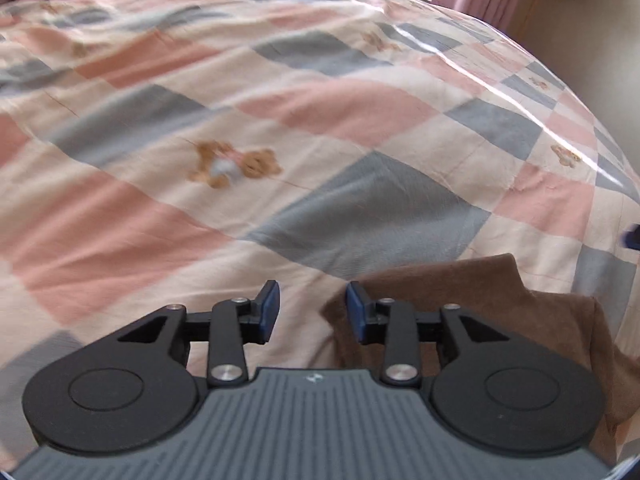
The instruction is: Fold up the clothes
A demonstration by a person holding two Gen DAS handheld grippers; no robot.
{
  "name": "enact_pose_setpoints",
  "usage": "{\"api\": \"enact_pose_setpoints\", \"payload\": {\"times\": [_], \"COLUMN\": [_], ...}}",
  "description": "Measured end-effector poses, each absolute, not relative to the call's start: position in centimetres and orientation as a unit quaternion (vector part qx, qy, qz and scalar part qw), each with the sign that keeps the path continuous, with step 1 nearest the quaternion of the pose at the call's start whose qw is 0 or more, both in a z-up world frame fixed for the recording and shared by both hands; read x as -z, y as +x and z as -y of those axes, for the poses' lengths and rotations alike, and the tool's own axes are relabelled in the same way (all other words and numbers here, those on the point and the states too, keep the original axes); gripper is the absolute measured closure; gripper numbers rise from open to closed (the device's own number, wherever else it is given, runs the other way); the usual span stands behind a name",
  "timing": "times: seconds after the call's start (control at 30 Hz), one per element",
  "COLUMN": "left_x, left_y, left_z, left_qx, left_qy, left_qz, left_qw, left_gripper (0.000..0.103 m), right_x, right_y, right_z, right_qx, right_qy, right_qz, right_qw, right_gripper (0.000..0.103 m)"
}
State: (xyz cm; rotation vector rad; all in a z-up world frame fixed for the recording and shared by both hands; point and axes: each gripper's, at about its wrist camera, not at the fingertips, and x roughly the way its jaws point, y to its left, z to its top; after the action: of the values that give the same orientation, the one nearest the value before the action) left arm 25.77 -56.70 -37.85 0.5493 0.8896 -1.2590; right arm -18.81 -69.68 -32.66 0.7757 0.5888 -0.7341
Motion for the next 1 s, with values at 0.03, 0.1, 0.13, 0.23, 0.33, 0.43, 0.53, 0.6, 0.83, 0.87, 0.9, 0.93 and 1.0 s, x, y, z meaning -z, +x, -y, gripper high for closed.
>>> {"api": "enact_pose_setpoints", "payload": {"times": [0.03, 0.1, 0.13, 0.23, 0.33, 0.43, 0.53, 0.6, 0.83, 0.87, 0.9, 0.93, 1.0], "left_x": [36.9, 35.2, 34.7, 34.3, 34.9, 35.6, 36.6, 37.1, 37.5, 37.3, 37.0, 36.8, 36.4], "left_y": [25.6, 25.0, 24.6, 22.7, 19.7, 16.4, 13.5, 12.1, 9.6, 9.5, 9.4, 9.3, 9.3], "left_z": [55.7, 53.6, 52.4, 48.7, 45.1, 42.1, 40.5, 39.9, 39.7, 39.6, 39.4, 39.3, 39.1], "left_qx": [0.56, 0.555, 0.553, 0.543, 0.534, 0.528, 0.52, 0.516, 0.508, 0.509, 0.509, 0.508, 0.505], "left_qy": [0.248, 0.248, 0.242, 0.223, 0.213, 0.21, 0.211, 0.208, 0.212, 0.212, 0.212, 0.212, 0.211], "left_qz": [-0.387, -0.383, -0.391, -0.433, -0.478, -0.513, -0.535, -0.547, -0.557, -0.555, -0.554, -0.552, -0.55], "left_qw": [0.689, 0.696, 0.695, 0.684, 0.664, 0.643, 0.631, 0.625, 0.622, 0.623, 0.624, 0.626, 0.63], "left_gripper": [0.067, 0.063, 0.062, 0.062, 0.062, 0.062, 0.062, 0.062, 0.059, 0.059, 0.058, 0.057, 0.056], "right_x": [31.5, 30.0, 29.8, 30.2, 31.8, 35.2, 39.3, 41.3, 44.5, 43.4, 42.0, 39.9, 35.1], "right_y": [-21.9, -27.7, -30.3, -37.0, -40.8, -40.9, -40.8, -40.9, -40.6, -40.4, -40.1, -39.8, -39.1], "right_z": [69.2, 67.8, 66.8, 63.8, 59.9, 55.4, 53.2, 53.4, 54.4, 54.3, 54.2, 54.2, 54.6], "right_qx": [0.364, 0.398, 0.41, 0.421, 0.389, 0.305, 0.236, 0.219, 0.157, 0.149, 0.142, 0.131, 0.103], "right_qy": [0.338, 0.287, 0.262, 0.198, 0.099, -0.098, -0.281, -0.342, -0.404, -0.383, -0.353, -0.301, -0.157], "right_qz": [-0.297, -0.353, -0.388, -0.481, -0.553, -0.632, -0.647, -0.633, -0.637, -0.642, -0.649, -0.661, -0.68], "right_qw": [0.815, 0.796, 0.783, 0.743, 0.73, 0.706, 0.669, 0.659, 0.637, 0.647, 0.659, 0.674, 0.709], "right_gripper": [0.052, 0.051, 0.051, 0.051, 0.052, 0.052, 0.053, 0.057, 0.099, 0.1, 0.1, 0.1, 0.1]}}
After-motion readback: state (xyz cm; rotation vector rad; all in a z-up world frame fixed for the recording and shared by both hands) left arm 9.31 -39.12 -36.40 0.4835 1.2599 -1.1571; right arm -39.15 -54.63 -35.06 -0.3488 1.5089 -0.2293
